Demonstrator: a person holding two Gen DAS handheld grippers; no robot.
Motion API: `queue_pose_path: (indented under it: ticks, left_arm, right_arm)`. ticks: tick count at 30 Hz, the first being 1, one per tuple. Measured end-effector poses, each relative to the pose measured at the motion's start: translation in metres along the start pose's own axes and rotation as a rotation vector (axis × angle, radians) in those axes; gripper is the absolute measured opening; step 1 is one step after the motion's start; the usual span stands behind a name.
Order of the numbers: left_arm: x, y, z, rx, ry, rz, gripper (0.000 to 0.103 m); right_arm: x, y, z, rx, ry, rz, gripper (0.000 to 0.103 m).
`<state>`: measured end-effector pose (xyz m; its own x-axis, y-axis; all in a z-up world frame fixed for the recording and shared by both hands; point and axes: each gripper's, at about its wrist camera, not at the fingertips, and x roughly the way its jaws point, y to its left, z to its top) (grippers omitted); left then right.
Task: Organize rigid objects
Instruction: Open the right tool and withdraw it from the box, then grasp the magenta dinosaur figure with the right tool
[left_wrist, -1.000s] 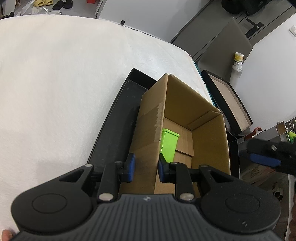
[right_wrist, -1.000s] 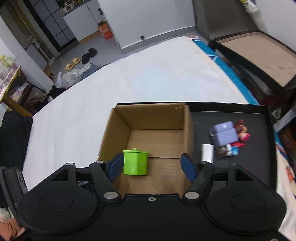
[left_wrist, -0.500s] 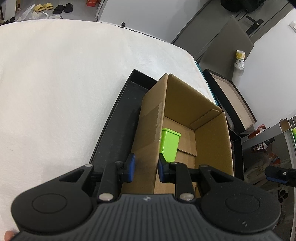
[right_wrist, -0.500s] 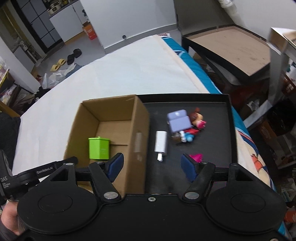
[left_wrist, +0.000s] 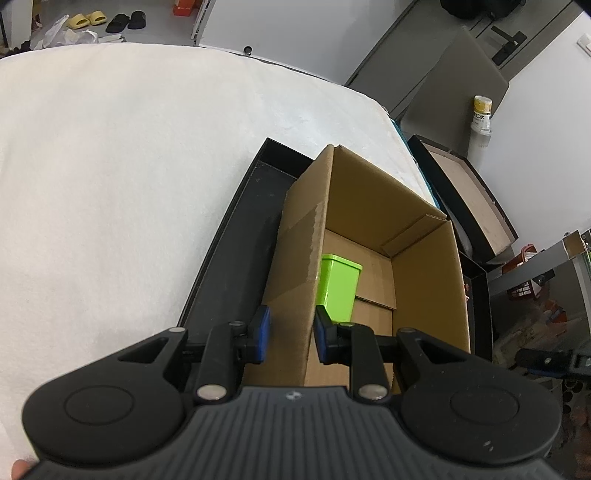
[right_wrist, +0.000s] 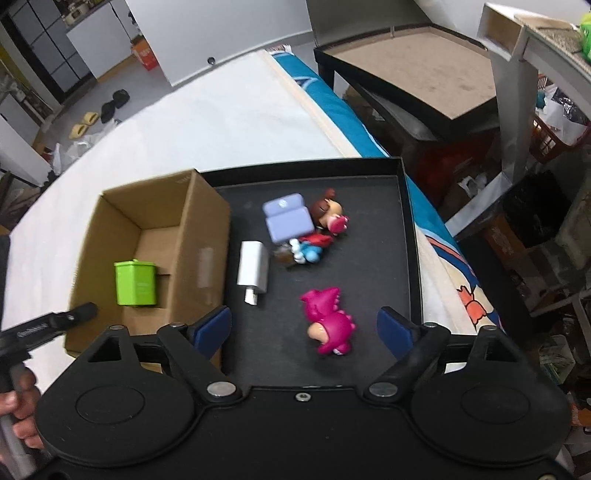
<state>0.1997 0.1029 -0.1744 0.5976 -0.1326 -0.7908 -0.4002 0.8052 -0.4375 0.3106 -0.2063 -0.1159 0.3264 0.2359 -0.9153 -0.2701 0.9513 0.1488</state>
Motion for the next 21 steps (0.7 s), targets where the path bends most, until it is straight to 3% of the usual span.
queue_pose_path:
  ticks: [21]
  left_arm:
    - [0.001, 0.001, -0.002, -0.005, -0.002, 0.011, 0.022]
  right_arm:
    - [0.073, 0.021, -0.012, -0.102, 0.108, -0.073, 0.086]
